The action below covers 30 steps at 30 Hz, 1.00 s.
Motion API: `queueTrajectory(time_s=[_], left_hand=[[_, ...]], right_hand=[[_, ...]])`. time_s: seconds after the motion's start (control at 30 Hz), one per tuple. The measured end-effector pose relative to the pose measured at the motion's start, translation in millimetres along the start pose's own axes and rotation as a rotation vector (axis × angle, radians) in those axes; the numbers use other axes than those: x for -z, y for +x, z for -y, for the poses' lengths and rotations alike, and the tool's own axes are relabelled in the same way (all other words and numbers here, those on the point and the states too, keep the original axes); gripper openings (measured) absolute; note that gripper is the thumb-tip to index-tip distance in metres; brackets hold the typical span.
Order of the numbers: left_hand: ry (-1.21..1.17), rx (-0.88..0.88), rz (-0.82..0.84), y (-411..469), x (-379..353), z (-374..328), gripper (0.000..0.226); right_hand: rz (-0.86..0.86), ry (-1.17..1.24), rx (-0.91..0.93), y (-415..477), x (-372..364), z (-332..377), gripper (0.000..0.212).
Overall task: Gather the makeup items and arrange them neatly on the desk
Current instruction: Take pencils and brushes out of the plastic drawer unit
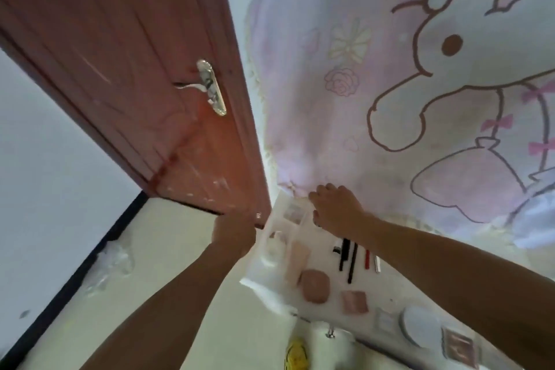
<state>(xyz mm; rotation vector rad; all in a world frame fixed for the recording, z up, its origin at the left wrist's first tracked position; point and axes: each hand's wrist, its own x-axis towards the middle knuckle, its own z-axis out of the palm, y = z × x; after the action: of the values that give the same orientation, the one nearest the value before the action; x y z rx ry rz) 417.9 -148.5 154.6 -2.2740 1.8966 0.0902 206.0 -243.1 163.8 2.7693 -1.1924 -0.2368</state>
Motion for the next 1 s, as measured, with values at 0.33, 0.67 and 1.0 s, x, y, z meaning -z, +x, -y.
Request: queueTrajectory(time_s=[0.33,0.67,1.0], left_hand=[[-0.112,0.599,0.200,-266.1,-48.0,79.4,0.026],[-0.248,1.209,0.179,-581.7,-89.4,156.9,0.024],[-0.305,1.701,0.241,-894.5,-115.2,186.1,0.020]], right_hand=[[-0.056,0.005,0.621,-33.4,23.3,202.9,0.021],[-0.172,0.020,1.216,-136.8,89.1,519.6,0.021],[-0.226,0.041,1.705,-341.9,124.5,816.0,0.022]])
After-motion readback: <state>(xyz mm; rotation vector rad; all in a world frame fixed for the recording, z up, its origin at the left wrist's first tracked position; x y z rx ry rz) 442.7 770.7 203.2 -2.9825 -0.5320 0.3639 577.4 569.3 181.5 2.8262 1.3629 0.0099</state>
